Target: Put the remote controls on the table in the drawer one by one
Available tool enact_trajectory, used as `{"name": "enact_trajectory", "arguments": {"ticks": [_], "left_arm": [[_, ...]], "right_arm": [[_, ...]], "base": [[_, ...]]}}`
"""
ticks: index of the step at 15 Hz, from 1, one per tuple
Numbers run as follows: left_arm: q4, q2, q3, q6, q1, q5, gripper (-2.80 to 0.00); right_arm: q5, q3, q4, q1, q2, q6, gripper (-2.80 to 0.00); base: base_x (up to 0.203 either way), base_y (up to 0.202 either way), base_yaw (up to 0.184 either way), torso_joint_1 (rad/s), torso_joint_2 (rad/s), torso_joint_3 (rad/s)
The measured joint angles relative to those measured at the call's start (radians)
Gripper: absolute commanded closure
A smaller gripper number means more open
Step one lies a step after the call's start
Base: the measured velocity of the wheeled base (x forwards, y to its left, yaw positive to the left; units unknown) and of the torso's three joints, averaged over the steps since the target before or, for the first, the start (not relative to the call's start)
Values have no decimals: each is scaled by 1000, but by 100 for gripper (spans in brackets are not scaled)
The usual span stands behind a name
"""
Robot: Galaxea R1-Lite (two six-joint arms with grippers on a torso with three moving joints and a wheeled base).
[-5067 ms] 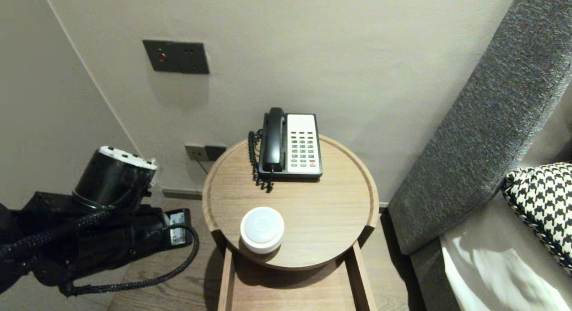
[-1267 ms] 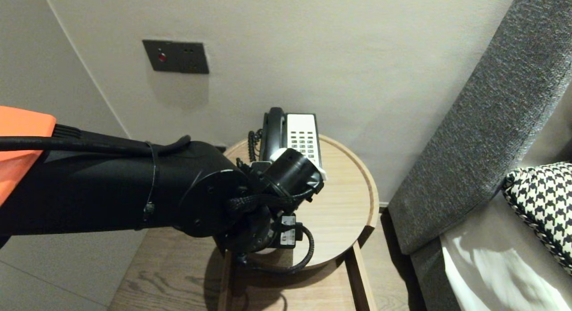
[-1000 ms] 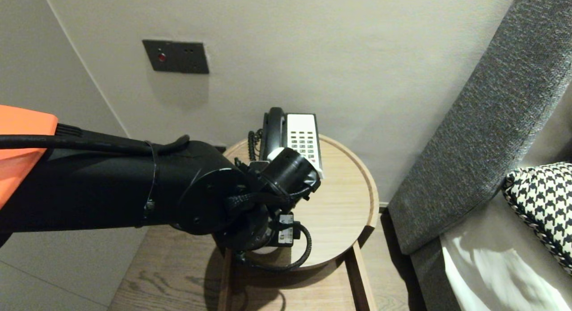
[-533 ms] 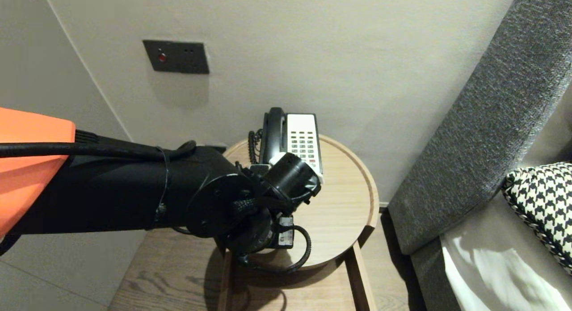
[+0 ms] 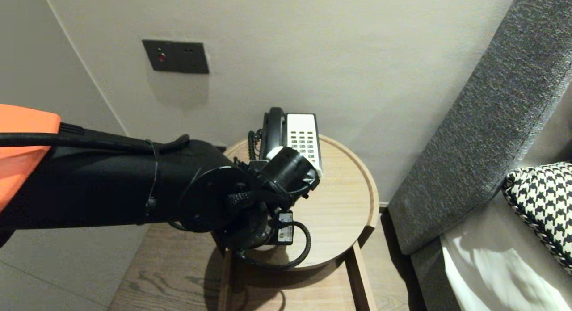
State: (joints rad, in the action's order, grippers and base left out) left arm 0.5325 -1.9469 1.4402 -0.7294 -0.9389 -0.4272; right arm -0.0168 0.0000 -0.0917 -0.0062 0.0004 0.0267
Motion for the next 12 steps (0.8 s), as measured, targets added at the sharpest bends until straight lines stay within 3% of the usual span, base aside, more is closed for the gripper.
{"name": "enact_trajectory", "arguments": {"ticks": [3,7,12], "left_arm": [[30,50,-1,5,-18,36,0],[78,136,-38,3,-71,173,0],[67,176,-182,3,-171,180,0]], "right_arm": [[0,0,0,0,0,0,0],[0,0,0,0,0,0,0],[0,0,0,0,0,1,0]], "base": [[0,0,0,0,0,0],[0,0,0,0,0,0],[0,0,0,0,0,0]]}}
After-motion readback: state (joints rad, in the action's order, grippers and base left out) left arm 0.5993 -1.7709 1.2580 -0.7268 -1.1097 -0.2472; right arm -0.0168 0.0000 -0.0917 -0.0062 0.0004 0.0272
